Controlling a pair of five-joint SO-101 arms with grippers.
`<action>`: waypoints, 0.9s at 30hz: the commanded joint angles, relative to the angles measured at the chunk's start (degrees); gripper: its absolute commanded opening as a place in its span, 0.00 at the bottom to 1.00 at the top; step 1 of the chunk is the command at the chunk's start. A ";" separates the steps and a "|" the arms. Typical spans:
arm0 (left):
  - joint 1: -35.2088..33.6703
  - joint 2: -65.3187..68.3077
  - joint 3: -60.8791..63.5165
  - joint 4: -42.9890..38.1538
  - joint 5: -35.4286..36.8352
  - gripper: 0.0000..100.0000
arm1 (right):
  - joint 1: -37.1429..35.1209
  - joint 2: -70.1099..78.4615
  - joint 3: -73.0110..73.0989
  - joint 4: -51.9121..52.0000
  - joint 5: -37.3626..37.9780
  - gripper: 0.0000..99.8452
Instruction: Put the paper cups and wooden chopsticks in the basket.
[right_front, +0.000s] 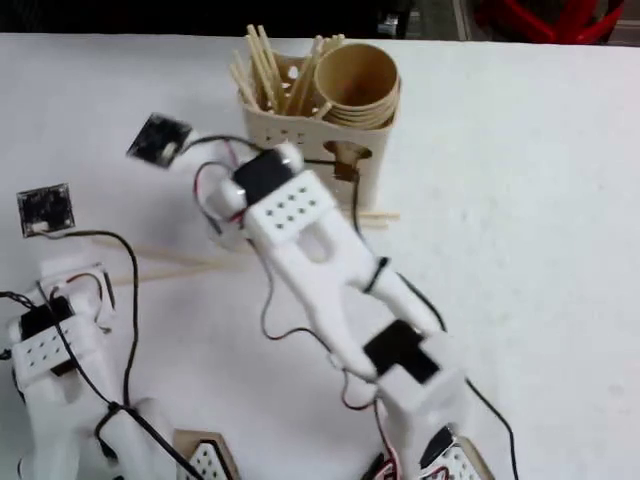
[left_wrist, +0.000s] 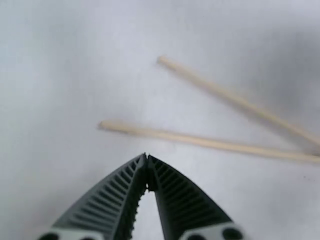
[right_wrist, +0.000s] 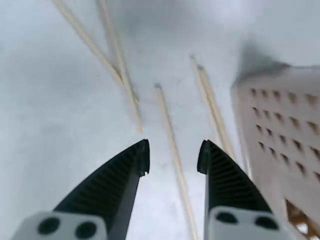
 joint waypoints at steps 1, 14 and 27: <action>-2.68 -1.63 -1.58 -1.05 1.76 0.02 | -2.68 3.74 -0.44 -3.74 2.81 0.21; -3.03 -1.63 -1.58 -1.05 1.85 0.02 | -6.90 17.19 -0.62 -18.51 4.75 0.26; -2.86 -1.63 -1.58 -1.05 1.85 0.02 | -7.43 28.35 -12.57 -13.67 4.84 0.23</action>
